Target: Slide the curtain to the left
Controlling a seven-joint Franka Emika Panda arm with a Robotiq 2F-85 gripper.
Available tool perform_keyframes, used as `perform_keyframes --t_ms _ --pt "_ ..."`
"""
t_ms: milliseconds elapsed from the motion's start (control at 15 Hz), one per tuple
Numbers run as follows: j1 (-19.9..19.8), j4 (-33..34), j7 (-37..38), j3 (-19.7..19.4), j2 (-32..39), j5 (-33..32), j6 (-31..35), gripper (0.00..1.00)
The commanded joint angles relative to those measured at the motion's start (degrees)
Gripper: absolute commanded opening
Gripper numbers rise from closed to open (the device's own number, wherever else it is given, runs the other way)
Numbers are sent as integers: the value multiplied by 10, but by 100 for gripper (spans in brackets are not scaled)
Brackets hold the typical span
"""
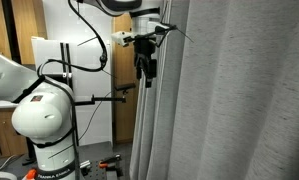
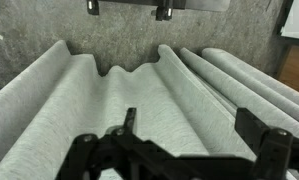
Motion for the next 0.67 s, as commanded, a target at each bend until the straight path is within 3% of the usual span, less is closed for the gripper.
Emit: perform_keyframes --t_ms 0,600 --pt "-4 2 -3 3 1 2 -2 100" --pt "-5 1 -3 0 4 5 4 100"
